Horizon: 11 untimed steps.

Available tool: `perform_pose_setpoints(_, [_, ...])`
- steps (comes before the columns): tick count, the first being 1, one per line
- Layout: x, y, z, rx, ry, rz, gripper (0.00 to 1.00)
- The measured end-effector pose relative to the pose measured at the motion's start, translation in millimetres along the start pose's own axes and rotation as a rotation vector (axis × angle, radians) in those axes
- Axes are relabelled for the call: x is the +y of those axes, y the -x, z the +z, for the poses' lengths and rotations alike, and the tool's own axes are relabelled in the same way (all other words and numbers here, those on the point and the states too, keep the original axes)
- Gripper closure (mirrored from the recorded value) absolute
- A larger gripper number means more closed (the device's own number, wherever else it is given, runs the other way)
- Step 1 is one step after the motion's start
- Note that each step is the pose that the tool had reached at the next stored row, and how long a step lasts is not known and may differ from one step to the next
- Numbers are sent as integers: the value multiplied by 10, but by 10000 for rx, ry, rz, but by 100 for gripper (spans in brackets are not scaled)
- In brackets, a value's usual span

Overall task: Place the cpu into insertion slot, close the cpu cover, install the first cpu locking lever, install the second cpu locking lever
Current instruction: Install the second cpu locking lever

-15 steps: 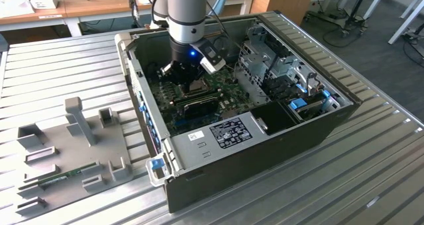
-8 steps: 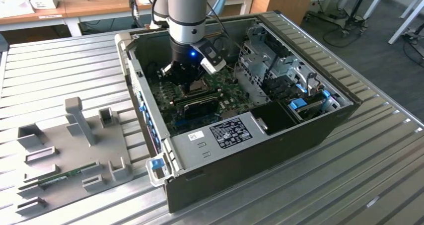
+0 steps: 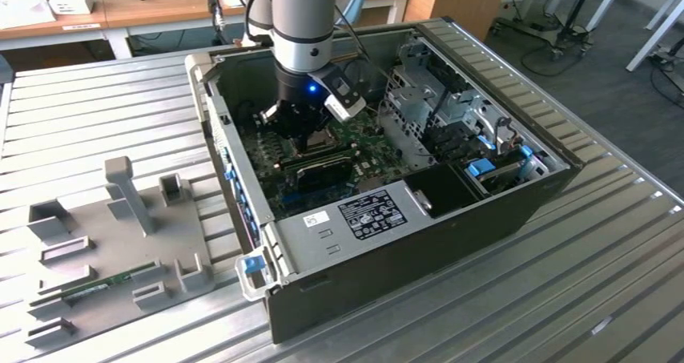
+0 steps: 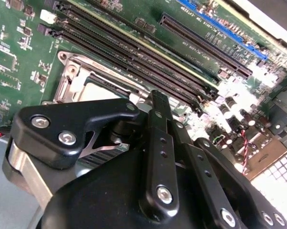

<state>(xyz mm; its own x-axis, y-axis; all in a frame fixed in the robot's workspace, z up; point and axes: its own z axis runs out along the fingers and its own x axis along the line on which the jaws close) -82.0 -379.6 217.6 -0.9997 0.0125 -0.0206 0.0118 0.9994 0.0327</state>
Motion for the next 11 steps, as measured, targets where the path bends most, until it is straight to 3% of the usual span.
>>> perform_pose_setpoints(11, [-8,-9,19,-1,0,-1,89])
